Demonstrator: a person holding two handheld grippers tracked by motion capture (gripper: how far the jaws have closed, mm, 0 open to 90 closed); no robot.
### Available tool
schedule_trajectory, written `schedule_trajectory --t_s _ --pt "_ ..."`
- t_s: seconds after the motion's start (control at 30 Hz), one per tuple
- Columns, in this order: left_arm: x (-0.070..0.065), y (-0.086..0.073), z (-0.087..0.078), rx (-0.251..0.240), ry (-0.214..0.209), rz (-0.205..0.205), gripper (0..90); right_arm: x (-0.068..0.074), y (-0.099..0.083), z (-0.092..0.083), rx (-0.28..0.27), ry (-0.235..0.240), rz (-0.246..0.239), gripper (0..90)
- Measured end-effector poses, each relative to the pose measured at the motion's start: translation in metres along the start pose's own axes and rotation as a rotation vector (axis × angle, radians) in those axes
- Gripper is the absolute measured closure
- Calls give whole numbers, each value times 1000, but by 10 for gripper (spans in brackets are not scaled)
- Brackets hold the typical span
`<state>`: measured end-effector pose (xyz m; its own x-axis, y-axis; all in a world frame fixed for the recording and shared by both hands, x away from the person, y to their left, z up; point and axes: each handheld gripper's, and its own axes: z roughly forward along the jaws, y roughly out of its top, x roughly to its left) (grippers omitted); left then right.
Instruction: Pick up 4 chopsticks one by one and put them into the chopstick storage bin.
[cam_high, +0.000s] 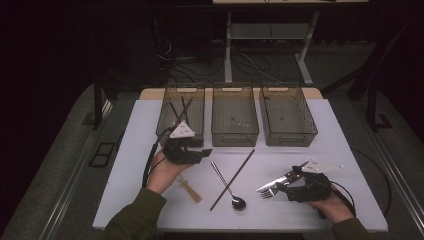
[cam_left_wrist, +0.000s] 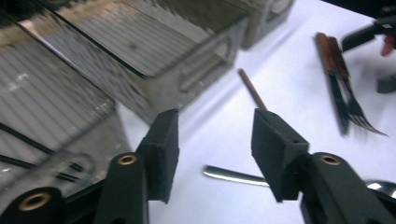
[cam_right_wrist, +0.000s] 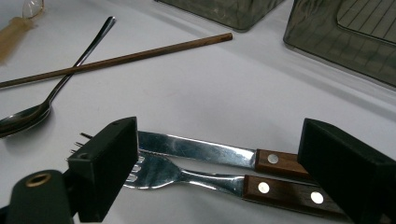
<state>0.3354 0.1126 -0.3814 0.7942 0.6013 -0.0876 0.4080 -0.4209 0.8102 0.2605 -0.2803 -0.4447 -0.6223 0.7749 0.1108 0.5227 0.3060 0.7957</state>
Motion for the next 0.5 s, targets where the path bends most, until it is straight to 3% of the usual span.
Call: schedule_trajectory --t_s 0.27,0.5 --pt "-24 -19 6 32 -7 20 667 0 0 -1 1 -7 10 123" --pt "-37 -25 16 51 -40 28 675 -1 0 -1 3 -9 2 123"
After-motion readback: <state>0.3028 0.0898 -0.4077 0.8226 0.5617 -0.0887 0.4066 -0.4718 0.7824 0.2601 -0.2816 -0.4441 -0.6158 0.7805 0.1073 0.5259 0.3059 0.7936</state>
